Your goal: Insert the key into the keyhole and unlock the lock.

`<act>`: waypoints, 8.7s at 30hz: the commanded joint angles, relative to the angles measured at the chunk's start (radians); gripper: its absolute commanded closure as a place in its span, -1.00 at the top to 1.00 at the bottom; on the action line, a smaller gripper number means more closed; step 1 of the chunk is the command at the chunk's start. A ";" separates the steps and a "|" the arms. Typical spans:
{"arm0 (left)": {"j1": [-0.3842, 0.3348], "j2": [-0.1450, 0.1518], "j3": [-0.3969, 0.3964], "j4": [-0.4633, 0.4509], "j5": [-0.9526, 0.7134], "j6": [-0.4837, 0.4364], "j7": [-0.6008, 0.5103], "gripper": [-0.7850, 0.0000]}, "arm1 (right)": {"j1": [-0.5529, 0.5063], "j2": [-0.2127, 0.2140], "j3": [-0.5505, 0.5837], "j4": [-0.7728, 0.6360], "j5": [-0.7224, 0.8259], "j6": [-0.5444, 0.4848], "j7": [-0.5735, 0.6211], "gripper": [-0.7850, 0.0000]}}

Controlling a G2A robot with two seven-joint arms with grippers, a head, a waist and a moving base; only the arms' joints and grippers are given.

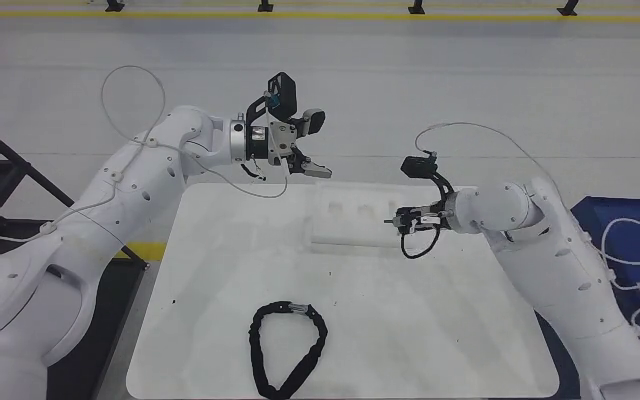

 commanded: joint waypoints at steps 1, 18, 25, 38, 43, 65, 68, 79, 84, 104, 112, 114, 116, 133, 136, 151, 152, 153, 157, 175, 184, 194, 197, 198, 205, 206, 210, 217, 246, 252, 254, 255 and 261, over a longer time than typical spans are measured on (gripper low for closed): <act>0.000 0.000 0.000 0.000 0.000 0.000 0.000 1.00 | -0.058 0.013 0.069 -0.066 0.049 -0.043 -0.002 -1.00; 0.000 0.000 0.000 0.000 0.000 0.000 0.000 1.00 | -0.255 0.043 0.305 -0.011 0.468 -0.291 -0.063 -1.00; 0.000 0.000 0.000 0.000 0.000 0.000 0.000 1.00 | -0.255 0.043 0.305 -0.011 0.468 -0.291 -0.063 -1.00; 0.093 0.022 -0.001 -0.053 -0.013 0.000 -0.054 1.00 | -0.255 0.043 0.305 -0.011 0.468 -0.291 -0.063 -1.00; 0.127 0.048 0.038 -0.095 0.015 0.000 -0.092 1.00 | -0.255 0.043 0.305 -0.011 0.468 -0.291 -0.063 -1.00; 0.292 0.104 0.113 -0.211 0.311 0.000 -0.062 1.00 | -0.255 0.043 0.305 -0.011 0.468 -0.291 -0.063 -1.00; 0.316 0.097 0.113 -0.220 0.319 0.000 -0.115 1.00 | -0.255 0.043 0.305 -0.011 0.468 -0.291 -0.063 -1.00; 0.320 0.096 0.113 -0.222 0.315 0.000 -0.126 1.00 | -0.255 0.043 0.305 -0.011 0.468 -0.291 -0.063 -1.00; 0.320 0.096 0.113 -0.222 0.315 0.000 -0.126 1.00 | -0.255 0.043 0.305 -0.011 0.468 -0.291 -0.063 -1.00; 0.515 0.189 0.025 -0.193 0.740 0.104 0.320 1.00 | -0.255 0.043 0.305 -0.011 0.468 -0.291 -0.063 -1.00; 0.572 0.222 0.011 -0.218 0.945 0.172 0.439 1.00 | -0.255 0.043 0.305 -0.011 0.468 -0.291 -0.063 -1.00; 0.581 0.221 0.011 -0.225 0.981 0.183 0.436 1.00 | -0.255 0.043 0.305 -0.011 0.468 -0.291 -0.063 -1.00; 0.589 0.218 0.010 -0.227 0.988 0.187 0.436 1.00 | -0.255 0.043 0.305 -0.011 0.468 -0.291 -0.063 -1.00; 0.600 0.157 0.001 -0.157 1.033 0.144 0.437 -0.07 | -0.255 0.043 0.305 -0.011 0.468 -0.291 -0.063 -1.00; 0.599 0.146 0.001 -0.143 1.045 0.136 0.439 -0.24 | -0.255 0.043 0.305 -0.011 0.468 -0.291 -0.063 -1.00; 0.590 0.116 -0.035 -0.112 1.043 0.098 0.473 -1.00 | -0.255 0.043 0.305 -0.011 0.468 -0.291 -0.063 -1.00; 0.589 0.118 -0.044 -0.117 1.031 0.087 0.484 -1.00 | -0.255 0.043 0.305 -0.011 0.468 -0.291 -0.063 -1.00; 0.588 0.122 -0.054 -0.123 1.022 0.078 0.490 -1.00 | -0.255 0.043 0.305 -0.011 0.468 -0.291 -0.063 -1.00; 0.587 0.141 -0.094 -0.167 0.987 0.029 0.506 -1.00 | -0.255 0.043 0.305 -0.011 0.468 -0.291 -0.063 -1.00; 0.569 0.190 -0.248 -0.357 0.695 0.013 0.450 -1.00 | -0.268 0.047 0.300 -0.069 0.469 -0.274 -0.040 -1.00; 0.542 0.140 -0.258 -0.383 0.649 0.084 0.420 -1.00 | -0.236 0.066 0.301 -0.237 0.396 -0.126 0.091 -1.00; 0.495 0.058 -0.220 -0.364 0.661 0.145 0.410 -1.00 | -0.219 0.078 0.289 -0.348 0.282 -0.006 0.064 -1.00; 0.490 0.039 -0.210 -0.350 0.665 0.144 0.439 -1.00 | -0.219 0.080 0.289 -0.367 0.269 -0.020 0.057 -1.00; 0.490 0.039 -0.210 -0.350 0.665 0.144 0.439 -1.00 | -0.219 0.080 0.289 -0.367 0.269 -0.020 0.057 -1.00; 0.490 0.039 -0.210 -0.350 0.665 0.144 0.439 -1.00 | -0.219 0.080 0.289 -0.367 0.269 -0.020 0.057 -1.00; 0.490 0.039 -0.210 -0.350 0.665 0.144 0.439 -1.00 | -0.219 0.080 0.289 -0.367 0.269 -0.020 0.057 -1.00; 0.490 0.039 -0.210 -0.350 0.665 0.144 0.439 -1.00 | -0.221 0.080 0.289 -0.367 0.268 -0.021 0.052 -1.00; 0.520 0.041 -0.226 -0.360 0.656 0.121 0.415 -1.00 | -0.216 0.088 0.272 -0.413 0.245 0.098 0.106 -1.00; 0.504 -0.046 -0.210 -0.227 0.977 0.189 0.757 -1.00 | -0.103 0.152 0.107 -0.488 0.200 0.267 0.095 -1.00; 0.505 -0.054 -0.217 -0.214 0.989 0.171 0.769 -1.00 | -0.081 0.160 0.081 -0.488 0.202 0.272 0.089 -1.00; 0.506 -0.056 -0.217 -0.213 0.994 0.161 0.771 -1.00 | -0.074 0.163 0.075 -0.488 0.202 0.275 0.087 -1.00; 0.505 -0.058 -0.217 -0.212 0.996 0.156 0.772 -1.00 | -0.072 0.164 0.072 -0.487 0.203 0.276 0.086 -1.00; 0.506 -0.066 -0.223 -0.206 1.005 0.142 0.775 -1.00 | -0.058 0.171 0.054 -0.484 0.212 0.278 0.084 -1.00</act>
